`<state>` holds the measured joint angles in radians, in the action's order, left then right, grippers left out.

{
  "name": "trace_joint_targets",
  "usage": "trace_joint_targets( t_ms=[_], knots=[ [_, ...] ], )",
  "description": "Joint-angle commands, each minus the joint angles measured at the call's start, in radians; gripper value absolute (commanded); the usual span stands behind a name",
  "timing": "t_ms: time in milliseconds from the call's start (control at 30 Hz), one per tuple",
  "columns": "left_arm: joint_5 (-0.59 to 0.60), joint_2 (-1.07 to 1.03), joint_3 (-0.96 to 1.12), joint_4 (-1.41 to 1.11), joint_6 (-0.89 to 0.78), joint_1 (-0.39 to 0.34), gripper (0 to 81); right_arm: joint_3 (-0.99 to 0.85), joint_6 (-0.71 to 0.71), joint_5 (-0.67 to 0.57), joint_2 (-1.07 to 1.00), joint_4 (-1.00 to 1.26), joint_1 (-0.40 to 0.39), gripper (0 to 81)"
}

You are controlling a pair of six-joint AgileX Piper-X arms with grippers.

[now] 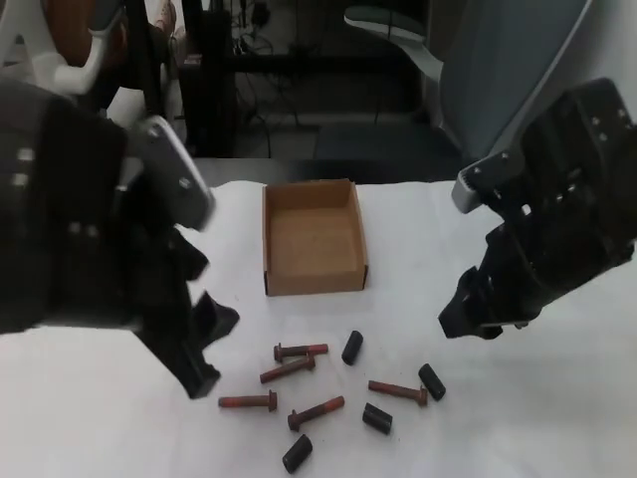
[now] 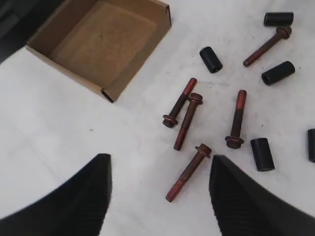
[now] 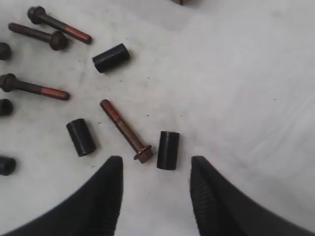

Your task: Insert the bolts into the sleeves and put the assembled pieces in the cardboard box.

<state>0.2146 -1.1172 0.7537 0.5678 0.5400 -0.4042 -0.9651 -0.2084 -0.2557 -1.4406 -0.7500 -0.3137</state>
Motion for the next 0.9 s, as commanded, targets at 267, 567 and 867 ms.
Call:
trace_joint_targets(
  t_ms=[267,567,867],
  knots=[
    [-0.092,-0.212,0.09,0.079,0.138,-0.019,54.5,-0.215,-0.108,0.14,-0.2,-0.176,-0.029,43.0],
    [-0.094,-0.224,0.104,0.073,0.171,-0.028,54.5,-0.231,-0.126,0.172,-0.322,-0.224,-0.039,43.0],
    [-0.094,-0.224,0.104,0.071,0.171,-0.028,54.5,-0.228,-0.127,0.142,-0.36,-0.147,-0.107,43.0]
  ],
)
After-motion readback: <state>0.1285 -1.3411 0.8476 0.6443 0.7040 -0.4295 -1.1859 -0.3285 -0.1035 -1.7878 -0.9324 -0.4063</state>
